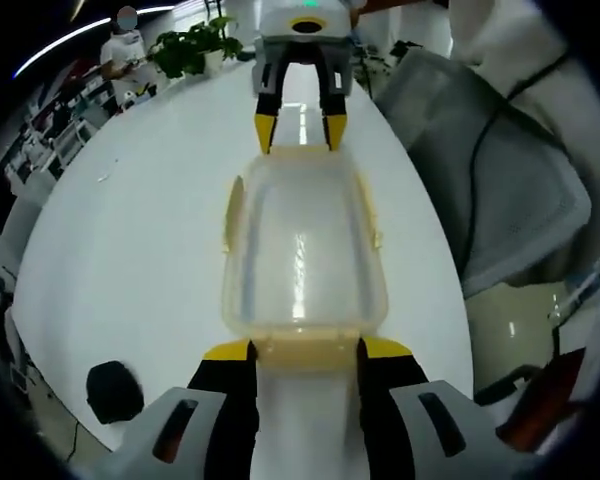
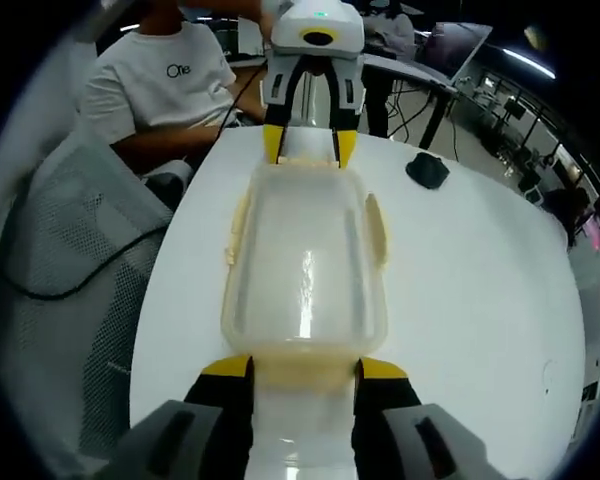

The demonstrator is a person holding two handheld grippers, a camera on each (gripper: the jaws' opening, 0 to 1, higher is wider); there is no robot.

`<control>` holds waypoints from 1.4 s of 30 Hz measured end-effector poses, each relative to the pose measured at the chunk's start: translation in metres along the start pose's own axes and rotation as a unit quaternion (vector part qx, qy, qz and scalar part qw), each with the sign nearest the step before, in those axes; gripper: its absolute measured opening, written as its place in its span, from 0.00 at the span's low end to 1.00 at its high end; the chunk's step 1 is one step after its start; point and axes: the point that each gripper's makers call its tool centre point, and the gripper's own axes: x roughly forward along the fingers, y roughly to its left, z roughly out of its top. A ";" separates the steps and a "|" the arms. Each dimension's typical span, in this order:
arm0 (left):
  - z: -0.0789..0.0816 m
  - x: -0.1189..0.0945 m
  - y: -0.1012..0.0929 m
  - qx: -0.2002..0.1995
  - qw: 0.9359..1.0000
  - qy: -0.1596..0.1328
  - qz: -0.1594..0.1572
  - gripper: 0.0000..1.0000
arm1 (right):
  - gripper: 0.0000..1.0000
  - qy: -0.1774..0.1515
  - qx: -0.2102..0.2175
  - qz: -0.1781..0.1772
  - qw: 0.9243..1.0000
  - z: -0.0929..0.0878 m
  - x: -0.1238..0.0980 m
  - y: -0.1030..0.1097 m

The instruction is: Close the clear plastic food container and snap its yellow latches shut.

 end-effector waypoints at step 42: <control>0.134 0.000 -0.013 0.017 1.000 0.021 0.013 0.36 | 0.36 -0.018 0.002 -0.019 1.000 -0.060 -0.122 0.018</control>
